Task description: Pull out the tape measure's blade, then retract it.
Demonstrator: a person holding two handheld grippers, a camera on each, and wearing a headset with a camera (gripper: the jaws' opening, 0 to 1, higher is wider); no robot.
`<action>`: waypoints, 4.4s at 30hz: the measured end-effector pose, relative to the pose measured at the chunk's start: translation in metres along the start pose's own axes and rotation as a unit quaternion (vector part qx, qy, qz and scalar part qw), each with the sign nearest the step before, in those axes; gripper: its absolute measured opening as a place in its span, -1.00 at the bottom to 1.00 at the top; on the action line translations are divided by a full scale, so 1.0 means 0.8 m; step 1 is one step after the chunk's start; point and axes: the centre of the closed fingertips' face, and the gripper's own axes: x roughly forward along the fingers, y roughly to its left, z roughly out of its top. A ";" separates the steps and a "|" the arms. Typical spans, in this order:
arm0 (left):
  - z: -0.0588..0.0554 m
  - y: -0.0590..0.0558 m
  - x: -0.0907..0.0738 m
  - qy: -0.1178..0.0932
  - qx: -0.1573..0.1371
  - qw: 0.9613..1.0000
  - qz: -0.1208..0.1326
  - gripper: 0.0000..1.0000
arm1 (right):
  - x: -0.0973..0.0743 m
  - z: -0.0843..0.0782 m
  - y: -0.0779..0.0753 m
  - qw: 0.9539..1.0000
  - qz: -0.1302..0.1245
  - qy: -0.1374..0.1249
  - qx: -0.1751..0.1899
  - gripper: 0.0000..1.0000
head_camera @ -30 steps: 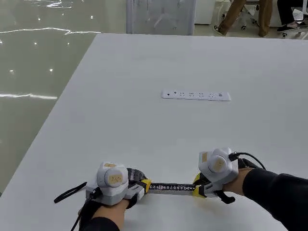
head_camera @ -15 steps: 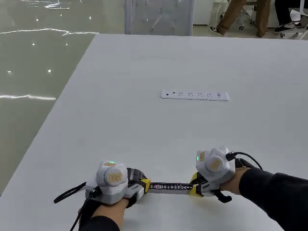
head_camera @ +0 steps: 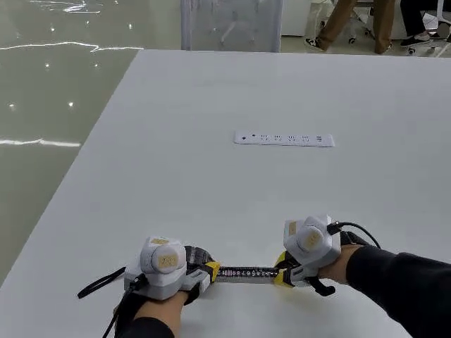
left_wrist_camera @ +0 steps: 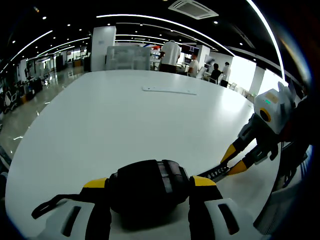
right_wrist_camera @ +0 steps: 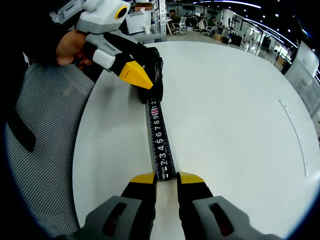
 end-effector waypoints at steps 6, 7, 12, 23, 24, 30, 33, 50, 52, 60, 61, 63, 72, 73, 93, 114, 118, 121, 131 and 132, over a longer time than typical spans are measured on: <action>0.000 0.001 0.000 0.001 0.000 1.000 0.000 0.17 | 0.003 0.003 0.001 1.000 0.003 -0.003 -0.001 -0.76; 0.000 0.000 0.000 0.001 0.001 1.000 0.000 0.17 | 0.002 0.004 0.001 1.000 0.003 -0.003 0.000 -0.76; -0.001 0.000 0.000 0.000 0.000 1.000 -0.001 0.16 | 0.005 0.006 0.001 1.000 0.002 -0.005 0.002 -0.76; 0.000 0.000 0.001 -0.001 0.000 1.000 -0.002 0.16 | 0.011 0.016 0.004 1.000 0.003 -0.007 0.002 -0.76; 0.000 0.000 0.001 -0.001 0.000 1.000 -0.002 0.16 | 0.013 0.019 0.005 1.000 0.005 -0.008 0.003 -0.76; 0.000 0.001 0.001 0.000 -0.001 1.000 -0.002 0.16 | 0.019 0.032 0.007 1.000 0.007 -0.011 -0.005 -0.76; 0.000 0.001 0.001 0.000 -0.001 1.000 -0.002 0.16 | 0.021 0.033 0.007 1.000 0.006 -0.010 -0.004 -0.76; 0.000 0.000 0.001 0.002 -0.001 1.000 -0.003 0.16 | 0.027 0.041 0.009 1.000 0.007 -0.014 -0.005 -0.75; 0.000 0.000 0.001 0.001 0.000 1.000 -0.003 0.16 | 0.028 0.043 0.011 1.000 0.007 -0.015 0.001 -0.75; 0.000 0.000 0.001 0.002 -0.001 1.000 -0.003 0.16 | 0.032 0.047 0.014 1.000 0.009 -0.016 -0.004 -0.76; 0.000 0.000 0.000 0.002 -0.001 1.000 -0.003 0.16 | 0.032 0.048 0.014 1.000 0.009 -0.017 -0.004 -0.76; 0.000 0.000 0.001 0.002 -0.002 1.000 -0.003 0.16 | 0.031 0.049 0.015 1.000 0.009 -0.018 -0.007 -0.76; -0.001 0.000 0.001 0.004 0.000 1.000 -0.005 0.16 | 0.032 0.047 0.013 1.000 0.018 -0.021 -0.008 -0.77; -0.001 -0.001 0.001 0.003 0.000 1.000 -0.005 0.16 | 0.031 0.047 0.014 1.000 0.018 -0.021 -0.006 -0.77; -0.001 -0.001 0.001 0.007 0.001 1.000 -0.006 0.16 | 0.032 0.049 0.013 1.000 0.009 -0.023 -0.002 -0.78; 0.000 0.000 0.000 0.008 -0.006 1.000 -0.009 0.15 | 0.046 0.071 0.015 1.000 0.014 -0.025 -0.011 -0.77; 0.000 0.001 0.001 0.007 -0.005 1.000 -0.010 0.15 | 0.046 0.074 0.017 0.999 0.014 -0.028 -0.004 -0.77; 0.000 0.001 0.000 0.007 -0.006 1.000 -0.011 0.15 | 0.047 0.077 0.018 0.999 0.014 -0.030 -0.005 -0.77; 0.000 0.001 0.000 0.005 -0.009 1.000 -0.011 0.15 | 0.052 0.083 0.019 0.999 0.015 -0.033 -0.005 -0.77; 0.000 0.001 0.000 0.006 -0.010 1.000 -0.011 0.15 | 0.052 0.084 0.019 0.999 0.015 -0.034 -0.006 -0.77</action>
